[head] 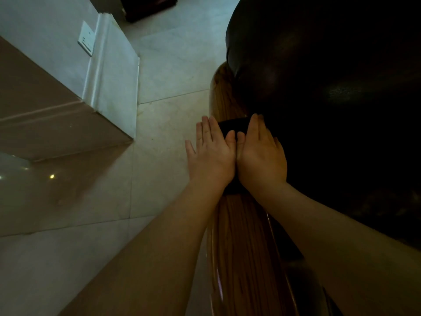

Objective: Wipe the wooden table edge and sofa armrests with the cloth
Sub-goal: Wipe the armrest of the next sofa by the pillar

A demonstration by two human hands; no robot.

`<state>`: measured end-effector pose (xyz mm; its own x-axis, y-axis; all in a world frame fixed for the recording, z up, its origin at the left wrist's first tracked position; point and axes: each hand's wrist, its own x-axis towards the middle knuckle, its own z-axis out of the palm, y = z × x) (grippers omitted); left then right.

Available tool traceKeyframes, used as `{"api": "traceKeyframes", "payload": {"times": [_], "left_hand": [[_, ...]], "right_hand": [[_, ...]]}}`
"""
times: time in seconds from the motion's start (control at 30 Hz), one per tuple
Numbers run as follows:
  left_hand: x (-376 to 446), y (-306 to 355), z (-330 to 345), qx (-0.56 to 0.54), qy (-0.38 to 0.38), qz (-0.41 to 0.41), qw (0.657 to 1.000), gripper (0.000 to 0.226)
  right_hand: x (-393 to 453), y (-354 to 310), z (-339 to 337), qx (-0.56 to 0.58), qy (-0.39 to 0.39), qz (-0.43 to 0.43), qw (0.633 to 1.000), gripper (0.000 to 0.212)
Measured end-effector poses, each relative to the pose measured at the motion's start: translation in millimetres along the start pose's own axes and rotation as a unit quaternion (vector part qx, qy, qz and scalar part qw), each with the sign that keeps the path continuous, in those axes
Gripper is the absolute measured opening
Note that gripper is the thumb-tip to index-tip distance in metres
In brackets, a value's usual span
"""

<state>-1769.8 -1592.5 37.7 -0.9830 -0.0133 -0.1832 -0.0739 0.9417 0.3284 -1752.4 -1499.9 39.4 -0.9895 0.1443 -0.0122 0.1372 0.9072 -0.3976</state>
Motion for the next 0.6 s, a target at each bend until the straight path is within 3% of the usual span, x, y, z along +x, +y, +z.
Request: {"api": "traceKeyframes", "payload": {"times": [0.27,0.43,0.6], "left_hand": [[-16,2,0,-0.017,0.005,-0.004,1.0,0.067],[-77,1,8,0.004,0.025,0.001,1.0,0.064],[-138,0,19,0.034,0.042,-0.008,0.999,0.062]], "right_hand": [[-15,4,-3,-0.028,-0.014,-0.024,0.999,0.057],[-72,15,-5,-0.054,-0.051,-0.048,0.996,0.058],[-131,22,-10,0.011,-0.03,-0.02,0.999,0.056]]}}
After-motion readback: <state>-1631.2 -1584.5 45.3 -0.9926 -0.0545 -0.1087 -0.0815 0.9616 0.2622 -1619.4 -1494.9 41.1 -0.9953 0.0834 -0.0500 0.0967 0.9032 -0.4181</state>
